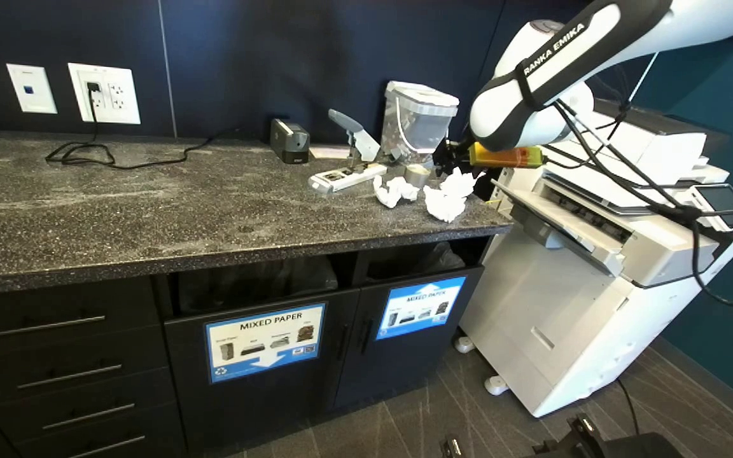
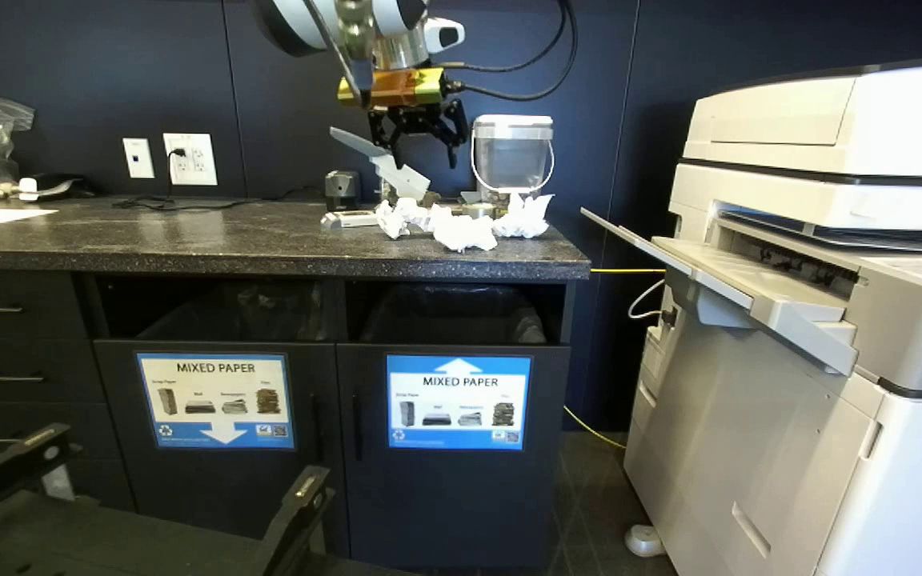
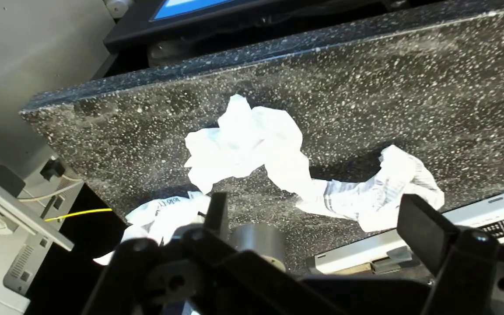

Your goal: Put the papers in the bin to the right

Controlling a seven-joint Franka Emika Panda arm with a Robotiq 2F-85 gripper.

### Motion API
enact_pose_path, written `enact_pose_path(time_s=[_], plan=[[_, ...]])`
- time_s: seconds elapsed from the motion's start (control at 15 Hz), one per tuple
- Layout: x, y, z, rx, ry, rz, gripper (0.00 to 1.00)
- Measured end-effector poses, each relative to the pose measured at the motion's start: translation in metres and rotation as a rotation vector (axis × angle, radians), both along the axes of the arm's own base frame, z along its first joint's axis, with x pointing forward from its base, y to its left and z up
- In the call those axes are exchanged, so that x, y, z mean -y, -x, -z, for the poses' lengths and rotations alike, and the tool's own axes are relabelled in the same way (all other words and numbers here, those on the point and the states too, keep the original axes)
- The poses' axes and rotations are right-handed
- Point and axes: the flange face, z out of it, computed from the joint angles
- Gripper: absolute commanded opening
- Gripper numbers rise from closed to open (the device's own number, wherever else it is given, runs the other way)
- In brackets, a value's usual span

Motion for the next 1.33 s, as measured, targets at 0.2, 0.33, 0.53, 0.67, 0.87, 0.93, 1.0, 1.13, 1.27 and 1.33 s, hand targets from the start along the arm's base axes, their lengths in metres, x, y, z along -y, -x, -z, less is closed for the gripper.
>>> enact_pose_path(time_s=[0.2,0.33,0.53,0.67,0.87,0.93,1.0,1.13,1.27,1.33], plan=[[0.018,-0.029,0.021,-0.004,-0.03,0.007,1.0],[0.029,-0.047,0.036,-0.006,-0.038,0.009,1.0],[0.043,-0.068,0.059,-0.014,-0.038,0.012,1.0],[0.051,-0.078,0.071,-0.031,-0.023,0.003,1.0],[0.059,-0.09,0.079,-0.043,-0.002,-0.013,1.0],[0.06,-0.092,0.081,-0.05,0.003,-0.02,1.0],[0.06,-0.095,0.082,-0.063,0.007,-0.03,1.0],[0.058,-0.097,0.086,-0.102,0.01,-0.054,1.0],[0.057,-0.098,0.087,-0.13,0.014,-0.071,1.0],[0.057,-0.099,0.087,-0.141,0.017,-0.078,1.0]])
